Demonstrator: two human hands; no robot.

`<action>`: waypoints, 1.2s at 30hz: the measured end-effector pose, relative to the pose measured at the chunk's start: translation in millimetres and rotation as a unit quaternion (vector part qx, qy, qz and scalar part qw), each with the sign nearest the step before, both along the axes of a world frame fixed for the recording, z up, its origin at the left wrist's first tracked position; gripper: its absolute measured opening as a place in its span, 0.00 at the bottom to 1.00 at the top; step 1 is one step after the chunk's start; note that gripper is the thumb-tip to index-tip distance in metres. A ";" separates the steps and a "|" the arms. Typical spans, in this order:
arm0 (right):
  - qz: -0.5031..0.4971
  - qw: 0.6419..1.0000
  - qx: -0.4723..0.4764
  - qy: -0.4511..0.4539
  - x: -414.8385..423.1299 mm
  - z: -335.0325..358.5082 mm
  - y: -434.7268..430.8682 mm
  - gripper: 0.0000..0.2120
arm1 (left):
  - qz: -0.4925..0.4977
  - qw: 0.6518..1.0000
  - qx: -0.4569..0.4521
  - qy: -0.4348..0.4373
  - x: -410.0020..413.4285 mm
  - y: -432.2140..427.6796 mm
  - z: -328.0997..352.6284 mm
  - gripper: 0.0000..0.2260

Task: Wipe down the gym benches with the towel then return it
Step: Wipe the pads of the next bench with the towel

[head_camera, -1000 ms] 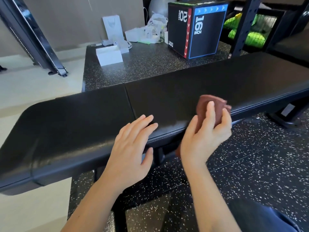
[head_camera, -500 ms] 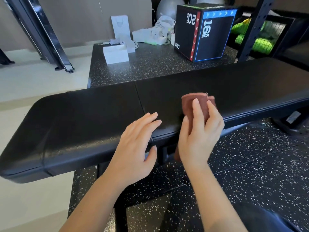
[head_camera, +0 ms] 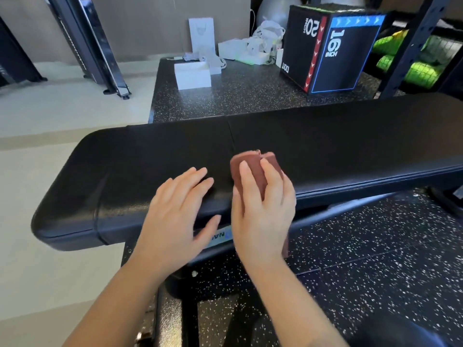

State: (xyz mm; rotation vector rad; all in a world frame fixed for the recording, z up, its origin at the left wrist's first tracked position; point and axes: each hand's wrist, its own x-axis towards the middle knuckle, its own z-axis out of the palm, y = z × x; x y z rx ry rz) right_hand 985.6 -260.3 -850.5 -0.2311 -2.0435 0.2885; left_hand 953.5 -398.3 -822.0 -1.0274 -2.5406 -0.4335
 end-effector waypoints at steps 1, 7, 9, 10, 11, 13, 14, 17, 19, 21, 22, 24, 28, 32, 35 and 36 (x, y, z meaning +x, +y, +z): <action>0.014 1.000 0.026 -0.009 1.5 0.9 6.9 0.14 | 0.003 1.000 -0.005 0.002 -0.7 -2.6 0.2 0.24; -0.059 0.997 -0.056 0.008 4.7 5.7 53.6 0.15 | -0.006 1.000 0.006 0.019 0.2 -13.7 -3.3 0.22; -0.080 0.994 -0.077 0.021 1.0 3.9 43.2 0.14 | 0.000 1.000 0.009 0.025 -0.7 -21.9 -4.8 0.21; -0.083 0.993 -0.076 0.022 -0.4 3.6 38.3 0.14 | 0.006 1.000 0.009 0.024 -1.1 -26.0 -5.1 0.22; -0.085 0.994 -0.069 0.022 -1.0 3.7 33.9 0.13 | 0.013 1.000 0.008 0.022 -1.0 -29.6 -5.0 0.22; -0.070 0.996 -0.041 0.019 -0.7 3.9 23.4 0.13 | 0.018 1.000 0.006 0.022 -0.3 -33.6 -4.2 0.22; -0.053 0.998 -0.023 0.017 -0.8 4.4 16.9 0.12 | 0.018 1.000 0.006 0.025 0.4 -34.4 -4.2 0.21; -0.005 1.000 0.000 0.004 0.9 6.8 0.3 0.13 | 0.021 0.999 0.015 0.035 2.5 -33.0 -5.7 0.20; 0.024 0.999 -0.031 0.004 4.2 10.8 -0.3 0.13 | 0.030 0.999 0.022 0.038 4.1 -32.3 -6.5 0.19; 0.045 0.996 -0.069 0.025 6.4 18.0 -2.3 0.14 | 0.036 0.998 0.027 0.034 4.9 -33.0 -6.3 0.19; 0.050 0.996 -0.072 0.028 5.2 21.5 -6.8 0.14 | 0.039 0.998 0.027 0.033 5.1 -33.5 -6.0 0.20; 0.037 0.999 -0.039 -0.005 0.4 27.6 -20.9 0.14 | 0.040 0.999 0.023 0.028 6.1 -33.8 -5.4 0.21; 0.035 0.988 0.029 -0.147 -0.5 31.5 -23.4 0.19 | 0.042 0.999 0.021 0.016 7.8 -33.6 -3.3 0.21; 0.121 0.959 0.137 -0.218 13.1 33.8 13.9 0.28 | 0.032 0.999 0.029 0.019 7.8 -36.5 -5.7 0.21; 0.165 0.927 0.244 -0.230 7.9 36.1 35.2 0.31 | 0.026 0.999 0.026 0.026 8.3 -35.8 -4.9 0.21; 0.185 0.926 0.250 -0.216 4.5 34.4 37.8 0.31 | 0.024 0.999 0.024 0.025 8.1 -36.2 -4.7 0.21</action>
